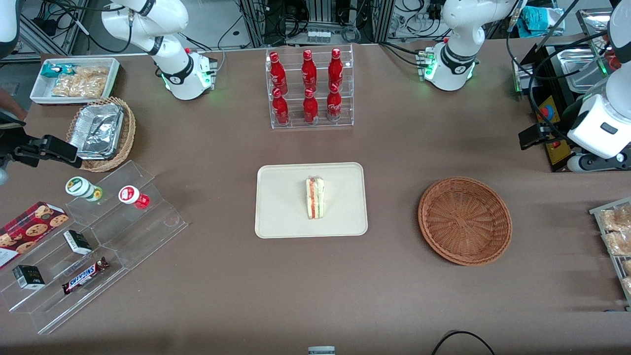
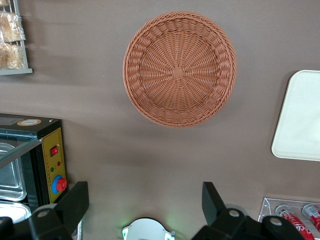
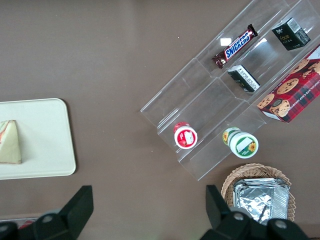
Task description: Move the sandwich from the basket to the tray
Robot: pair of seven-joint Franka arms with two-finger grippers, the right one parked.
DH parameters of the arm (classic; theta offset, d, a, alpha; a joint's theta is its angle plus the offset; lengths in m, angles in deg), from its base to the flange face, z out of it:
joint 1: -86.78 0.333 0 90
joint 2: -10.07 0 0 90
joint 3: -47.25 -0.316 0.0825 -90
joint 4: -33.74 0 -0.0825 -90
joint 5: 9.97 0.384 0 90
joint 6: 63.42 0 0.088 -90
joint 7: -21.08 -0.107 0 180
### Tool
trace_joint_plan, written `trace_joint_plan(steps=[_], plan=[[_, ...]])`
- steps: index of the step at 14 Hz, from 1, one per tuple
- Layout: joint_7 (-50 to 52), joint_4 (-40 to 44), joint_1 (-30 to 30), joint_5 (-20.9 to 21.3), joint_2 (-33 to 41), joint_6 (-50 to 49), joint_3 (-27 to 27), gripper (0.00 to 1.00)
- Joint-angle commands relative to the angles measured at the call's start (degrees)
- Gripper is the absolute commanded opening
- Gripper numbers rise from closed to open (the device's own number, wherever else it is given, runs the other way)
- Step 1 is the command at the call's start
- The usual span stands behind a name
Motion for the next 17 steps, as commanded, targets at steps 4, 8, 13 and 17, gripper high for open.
trace_joint_plan(steps=[4, 8, 13, 17], plan=[[-0.31, 3.42, -7.7, 0.95, -1.87, -0.95, -7.87, 1.0], [-0.4, 3.17, -12.47, 0.95, -1.52, -0.95, -12.56, 1.0], [-0.48, -3.23, -12.83, 1.22, 3.91, 3.87, -12.56, 1.0], [-1.45, -4.04, -16.23, 1.04, 4.46, 3.19, -16.58, 1.0]])
